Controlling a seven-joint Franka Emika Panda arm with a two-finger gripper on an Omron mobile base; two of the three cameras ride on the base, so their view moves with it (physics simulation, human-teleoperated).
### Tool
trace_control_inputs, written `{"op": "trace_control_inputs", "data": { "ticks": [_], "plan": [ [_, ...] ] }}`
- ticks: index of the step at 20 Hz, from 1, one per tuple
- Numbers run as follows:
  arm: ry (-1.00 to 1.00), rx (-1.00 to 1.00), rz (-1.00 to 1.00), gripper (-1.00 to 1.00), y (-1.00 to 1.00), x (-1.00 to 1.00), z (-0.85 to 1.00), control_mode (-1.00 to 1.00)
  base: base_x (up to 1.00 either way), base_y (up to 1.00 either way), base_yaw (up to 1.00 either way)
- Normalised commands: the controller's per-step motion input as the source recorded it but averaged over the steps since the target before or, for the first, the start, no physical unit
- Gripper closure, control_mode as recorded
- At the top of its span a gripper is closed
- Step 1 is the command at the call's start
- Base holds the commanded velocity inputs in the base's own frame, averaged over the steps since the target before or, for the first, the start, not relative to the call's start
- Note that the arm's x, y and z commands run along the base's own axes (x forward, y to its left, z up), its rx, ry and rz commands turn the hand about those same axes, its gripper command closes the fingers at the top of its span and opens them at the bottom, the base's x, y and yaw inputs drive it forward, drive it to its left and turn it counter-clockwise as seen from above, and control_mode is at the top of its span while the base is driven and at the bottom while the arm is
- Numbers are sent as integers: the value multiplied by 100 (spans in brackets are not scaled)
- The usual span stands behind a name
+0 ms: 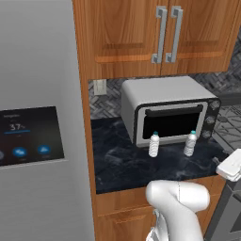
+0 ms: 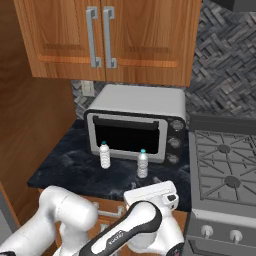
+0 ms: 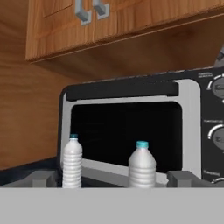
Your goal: Take the bottled waters from the counter and place them in the freezer to freeze. Close the freezer door after placing the bottles.
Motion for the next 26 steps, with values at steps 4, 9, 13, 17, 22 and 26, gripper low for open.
{"op": "trace_control_inputs", "data": {
  "ticks": [4,9,13,17,22,26],
  "plan": [
    [-8,0,0,-100,2,49,-25,-100,0,0,0],
    [-5,0,0,-100,6,39,-24,-100,0,0,0],
    [-6,0,0,-100,0,32,-10,-100,0,0,0],
    [-1,0,-10,-100,0,44,-22,-100,0,0,0],
    [0,0,-14,-100,0,39,-41,-100,0,0,0],
    [0,0,-20,-100,-13,40,-26,-100,0,0,0]
  ]
}}
